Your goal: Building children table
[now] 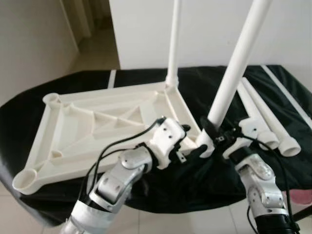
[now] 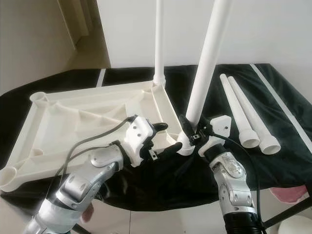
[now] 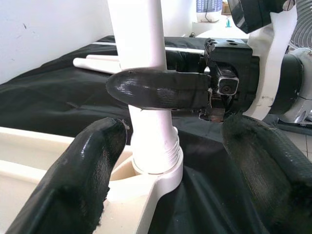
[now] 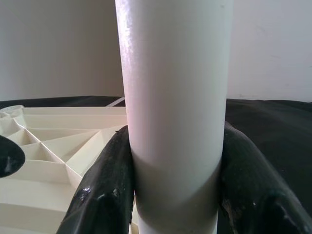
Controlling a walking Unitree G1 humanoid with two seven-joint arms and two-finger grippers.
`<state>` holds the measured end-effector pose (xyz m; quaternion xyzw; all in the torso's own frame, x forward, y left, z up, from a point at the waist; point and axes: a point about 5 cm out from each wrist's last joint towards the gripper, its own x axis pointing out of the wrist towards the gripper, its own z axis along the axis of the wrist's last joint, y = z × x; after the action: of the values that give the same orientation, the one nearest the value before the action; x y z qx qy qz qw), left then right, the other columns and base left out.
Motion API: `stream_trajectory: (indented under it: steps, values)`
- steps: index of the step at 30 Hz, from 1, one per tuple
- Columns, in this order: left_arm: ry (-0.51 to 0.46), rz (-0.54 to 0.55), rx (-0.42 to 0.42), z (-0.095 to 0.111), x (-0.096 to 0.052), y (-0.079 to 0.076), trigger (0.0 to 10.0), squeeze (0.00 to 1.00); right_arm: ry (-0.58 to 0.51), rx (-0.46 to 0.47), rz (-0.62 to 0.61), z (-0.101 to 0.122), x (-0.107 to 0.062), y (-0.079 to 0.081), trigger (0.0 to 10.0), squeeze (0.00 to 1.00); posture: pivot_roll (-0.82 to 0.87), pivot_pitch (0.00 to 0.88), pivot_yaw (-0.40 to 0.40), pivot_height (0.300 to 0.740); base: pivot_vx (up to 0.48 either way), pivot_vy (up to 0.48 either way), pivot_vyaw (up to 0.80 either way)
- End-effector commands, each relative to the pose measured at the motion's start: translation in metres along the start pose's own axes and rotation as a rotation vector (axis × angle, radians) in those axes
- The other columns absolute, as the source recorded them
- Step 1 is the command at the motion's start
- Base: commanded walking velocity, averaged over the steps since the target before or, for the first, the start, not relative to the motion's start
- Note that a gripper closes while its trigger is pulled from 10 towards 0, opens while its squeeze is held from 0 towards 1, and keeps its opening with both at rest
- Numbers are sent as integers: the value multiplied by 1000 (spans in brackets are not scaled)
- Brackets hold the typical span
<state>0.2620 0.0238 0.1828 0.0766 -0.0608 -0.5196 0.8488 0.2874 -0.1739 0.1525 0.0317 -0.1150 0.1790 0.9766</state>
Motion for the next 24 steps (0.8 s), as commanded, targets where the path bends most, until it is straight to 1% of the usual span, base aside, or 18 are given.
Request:
stream_trajectory:
  steps: [1, 2, 3, 4, 5, 6, 7, 8, 10, 11, 12, 13, 14, 15, 17, 20, 22, 24]
  values:
    - [6, -44, -13, -1, -1, -2, 10000, 0, 88, 22, -124, -17, -3, -5, 10000, 0, -44, 23, 28, 740, 0, 0, 0]
    - [6, -44, -13, -1, -1, -2, 10000, 0, 88, 22, -124, -17, -3, -5, 10000, 0, -44, 23, 28, 740, 0, 0, 0]
    - [8, -45, -13, -1, -1, -2, 10000, 0, 82, 13, -163, -16, -1, -4, 10000, 0, -43, 23, 26, 740, 0, 0, 0]
    - [9, -45, -13, -1, -1, -2, 10000, 0, 74, -10, -210, -16, 1, -2, 10000, 0, -42, 23, 26, 740, 0, 0, 0]
    - [9, -47, -12, -1, -1, -3, 10000, 0, 65, -14, -259, -16, 3, 2, 10000, 0, -41, 24, 24, 740, 0, 0, 0]
    - [9, -47, -12, -1, -1, -3, 10000, 0, 65, -14, -259, -16, 3, 2, 10000, 0, -41, 24, 24, 740, 0, 0, 0]
    - [8, -47, -13, -1, -1, -3, 10000, 0, 58, -9, -319, -16, 5, 6, 10000, 0, -40, 23, 22, 740, 0, 0, 0]
    - [8, -47, -13, -1, -1, -3, 10000, 0, 58, -9, -319, -16, 5, 6, 10000, 0, -40, 23, 22, 740, 0, 0, 0]
    - [7, -46, -12, -1, -1, -2, 10000, 0, 61, 19, -443, -19, 6, 10, 10000, 0, -37, 25, 19, 740, 0, 0, 0]
    - [7, -45, -12, 0, -1, -2, 10000, 0, 66, 52, -499, -20, 7, 12, 10000, 0, -37, 25, 18, 740, 0, 0, 0]
    - [7, -45, -12, 0, -1, -2, 10000, 0, 66, 52, -499, -20, 7, 12, 10000, 0, -37, 25, 18, 740, 0, 0, 0]
    - [5, -46, -13, 0, -1, -2, 10000, 0, 79, 93, -548, -24, 9, 18, 10000, 0, -32, 25, 17, 740, 0, 0, 0]
    - [5, -46, -13, 0, -1, -2, 10000, 0, 79, 93, -548, -24, 9, 18, 10000, 0, -32, 25, 17, 740, 0, 0, 0]
    - [5, -49, -14, 0, -1, -3, 10000, 0, 80, 104, -543, -24, 13, 25, 10000, 0, -33, 27, 20, 740, 0, 0, 0]
    - [5, -53, -15, 0, -1, -4, 10000, 0, 67, 110, -520, -22, 19, 31, 10000, 0, -32, 23, 19, 740, 0, 0, 0]
    - [6, -56, -16, 0, 0, -4, 10000, 0, 47, 106, -518, -19, 19, 31, 10000, 0, -31, 24, 17, 740, 0, 0, 0]
    - [5, -57, -18, 0, 0, -4, 10000, 0, 22, 75, -513, -15, 18, 31, 10000, 0, -32, 25, 18, 740, 0, 0, 0]
    - [5, -57, -19, 0, 0, -4, 10000, 0, 10, 66, -514, -13, 18, 31, 10000, 0, -32, 25, 18, 740, 0, 0, 0]
